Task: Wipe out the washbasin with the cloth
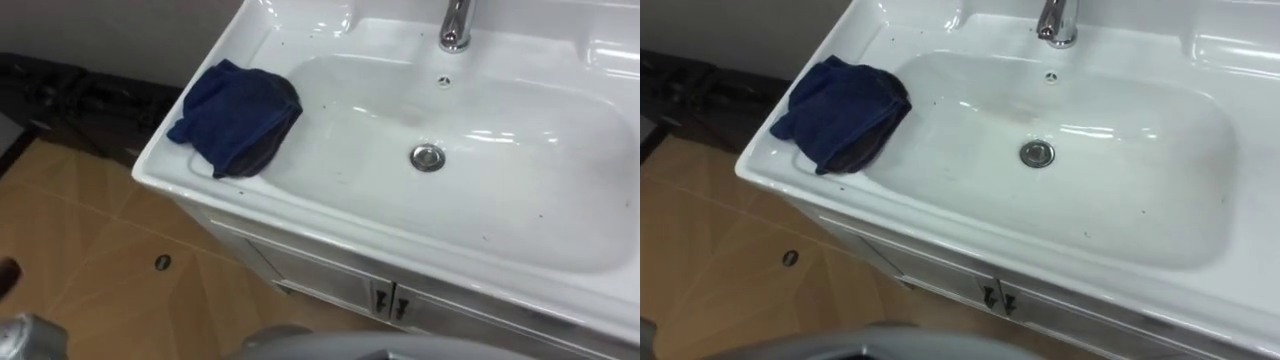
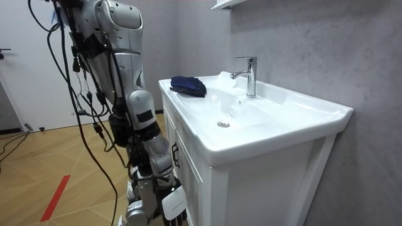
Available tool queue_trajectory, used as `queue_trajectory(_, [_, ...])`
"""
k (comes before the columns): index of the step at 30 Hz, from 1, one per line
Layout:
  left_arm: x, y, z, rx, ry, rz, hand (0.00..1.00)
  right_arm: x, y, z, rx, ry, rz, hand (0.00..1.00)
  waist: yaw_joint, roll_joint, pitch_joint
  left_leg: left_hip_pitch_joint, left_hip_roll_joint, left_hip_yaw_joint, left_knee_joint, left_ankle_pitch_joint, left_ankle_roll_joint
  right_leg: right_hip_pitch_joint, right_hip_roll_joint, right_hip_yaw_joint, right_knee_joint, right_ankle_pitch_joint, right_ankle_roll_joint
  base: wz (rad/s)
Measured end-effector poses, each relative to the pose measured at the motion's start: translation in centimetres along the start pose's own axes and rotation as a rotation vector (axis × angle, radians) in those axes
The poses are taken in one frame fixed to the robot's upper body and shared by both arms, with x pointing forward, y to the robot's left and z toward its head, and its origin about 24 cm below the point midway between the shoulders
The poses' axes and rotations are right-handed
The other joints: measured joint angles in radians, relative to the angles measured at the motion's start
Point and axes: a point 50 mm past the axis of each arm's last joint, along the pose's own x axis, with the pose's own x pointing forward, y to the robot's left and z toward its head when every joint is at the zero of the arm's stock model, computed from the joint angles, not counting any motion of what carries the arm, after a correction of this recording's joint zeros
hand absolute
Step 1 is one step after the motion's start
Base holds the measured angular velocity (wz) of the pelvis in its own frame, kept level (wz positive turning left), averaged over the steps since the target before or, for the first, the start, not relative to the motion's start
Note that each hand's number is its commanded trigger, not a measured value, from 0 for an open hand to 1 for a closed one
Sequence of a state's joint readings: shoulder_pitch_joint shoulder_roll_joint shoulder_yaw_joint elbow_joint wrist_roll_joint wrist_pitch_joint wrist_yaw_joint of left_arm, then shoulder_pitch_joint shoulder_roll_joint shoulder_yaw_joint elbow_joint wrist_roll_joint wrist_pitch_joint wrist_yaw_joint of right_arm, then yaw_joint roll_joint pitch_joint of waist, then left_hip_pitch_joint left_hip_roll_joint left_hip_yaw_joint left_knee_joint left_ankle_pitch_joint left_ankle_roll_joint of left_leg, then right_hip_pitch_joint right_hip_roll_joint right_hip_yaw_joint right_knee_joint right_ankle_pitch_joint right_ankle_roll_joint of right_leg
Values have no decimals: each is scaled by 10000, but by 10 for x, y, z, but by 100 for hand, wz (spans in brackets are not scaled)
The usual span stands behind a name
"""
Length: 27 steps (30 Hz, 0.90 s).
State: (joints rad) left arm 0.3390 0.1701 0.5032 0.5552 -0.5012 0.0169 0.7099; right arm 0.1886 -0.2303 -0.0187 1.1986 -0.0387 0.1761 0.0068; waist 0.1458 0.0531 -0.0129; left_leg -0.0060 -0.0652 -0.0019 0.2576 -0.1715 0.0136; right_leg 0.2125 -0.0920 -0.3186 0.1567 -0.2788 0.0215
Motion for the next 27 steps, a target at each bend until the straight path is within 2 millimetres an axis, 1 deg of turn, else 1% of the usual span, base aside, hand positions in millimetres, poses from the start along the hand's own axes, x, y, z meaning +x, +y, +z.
queue_trajectory(1, [0, 6, -22, 747, 644, 4, 0, 0, 1, 1, 21, -31, 62, 0, -10, -72, 15, 0, -15, -36, 17, -4, 5, 43, -10, -83, -4, 2, 3, 14])
queue_trajectory(2, [0, 12, -41, 1367, 1228, 17, 0, 0, 2, 4, 5, -101, 102, 0, 1, -147, 25, -6, -15, -59, 42, -10, 7, 78, -5, -139, -16, 1, 3, 14])
queue_trajectory(3, [-1, 16, -49, 1641, 1491, 36, 0, 0, 1, 7, 19, -168, 108, 0, 0, -193, 38, -30, -10, -63, 95, -25, 12, 82, -2, -152, -12, 1, 3, 9])
queue_trajectory(5, [-5, 27, -76, 2563, 2393, -48, 0, 0, -1, 17, 55, -396, 117, 0, -11, -232, 51, -75, 8, -84, 175, -87, 13, 102, 7, -222, -27, -8, 16, 6])
queue_trajectory(6, [-6, 29, -82, 2781, 2589, -112, 0, 0, -1, 18, 82, -436, 153, 0, -20, -233, 52, -75, 1, -106, 182, -88, 16, 121, -2, -269, -29, -6, 19, 11])
queue_trajectory(8, [-8, 44, -103, 3512, 3455, -205, 0, 0, 0, 14, 146, -285, 375, 0, -61, -232, 54, -45, -23, -131, 196, -103, 40, 185, -77, -288, -29, -15, 43, 7])
queue_trajectory(9, [-9, 49, -108, 3683, 3674, -221, 0, 0, 0, 15, 140, -326, 415, 0, -84, -233, 54, -36, -21, -112, 204, -113, 50, 198, -87, -293, -26, -16, 46, 0])
queue_trajectory(11, [-14, 56, -121, 5092, 3987, -926, 0, 0, -1, 12, 129, -253, 503, 0, -120, -248, 57, -33, -22, -46, 216, -150, 77, 206, -115, -301, -25, -29, 68, 0])
queue_trajectory(15, [-19, 58, -132, 7082, 4091, -2296, 0, 0, 0, 11, 105, -214, 706, 0, -169, -267, 70, -76, -53, -66, 269, -191, 93, 212, -96, -325, -34, -40, 91, 3])
queue_trajectory(17, [-22, 42, -133, 8159, 3805, -3403, 0, 0, 0, 14, 112, -277, 816, 0, -367, -293, 75, -161, -102, -126, 319, -193, 101, 204, -107, -416, -29, -58, 120, 15])
queue_trajectory(19, [-25, 33, -133, 8815, 3581, -4152, 0, 0, 1, 16, 121, -323, 931, 0, -402, -329, 77, -164, -103, -64, 327, -204, 119, 207, -111, -412, -16, -64, 129, 0])
queue_trajectory(20, [-27, 25, -132, 9112, 3408, -4636, 0, 0, 2, 17, 50, -335, 1019, 0, -461, -391, 90, -163, -106, -22, 345, -211, 131, 226, -118, -412, -2, -65, 135, 0])
queue_trajectory(21, [-27, 22, -131, 9252, 3327, -4856, 0, 0, 3, 18, -23, -354, 1057, 0, -505, -429, 101, -160, -109, 0, 357, -215, 138, 236, -124, -413, -4, -66, 138, 0])
queue_trajectory(23, [-29, 8, -127, 9656, 3090, -5574, 0, 0, 7, 20, -282, -389, 1198, 0, -677, -599, 185, -207, -117, 42, 479, -261, 165, 243, -128, -421, -16, -79, 160, 0])
queue_trajectory(24, [-29, 4, -126, 9718, 3034, -5728, 0, 0, 8, 19, -329, -378, 1220, 0, -722, -637, 209, -228, -117, 59, 508, -279, 170, 243, -125, -421, -21, -82, 167, 0])
queue_trajectory(25, [-31, -5, -124, 9985, 2849, -6083, 0, 0, 9, 19, -523, -360, 1246, 0, -785, -704, 247, -277, -113, 89, 577, -329, 185, 238, -119, -420, -24, -88, 182, 4])
queue_trajectory(27, [-35, -14, -123, 10352, 2633, -6583, 0, 0, 10, 19, -849, -268, 1260, 0, -833, -733, 261, -406, -78, 161, 797, -470, 216, 203, -94, -393, -8, -90, 212, -4])
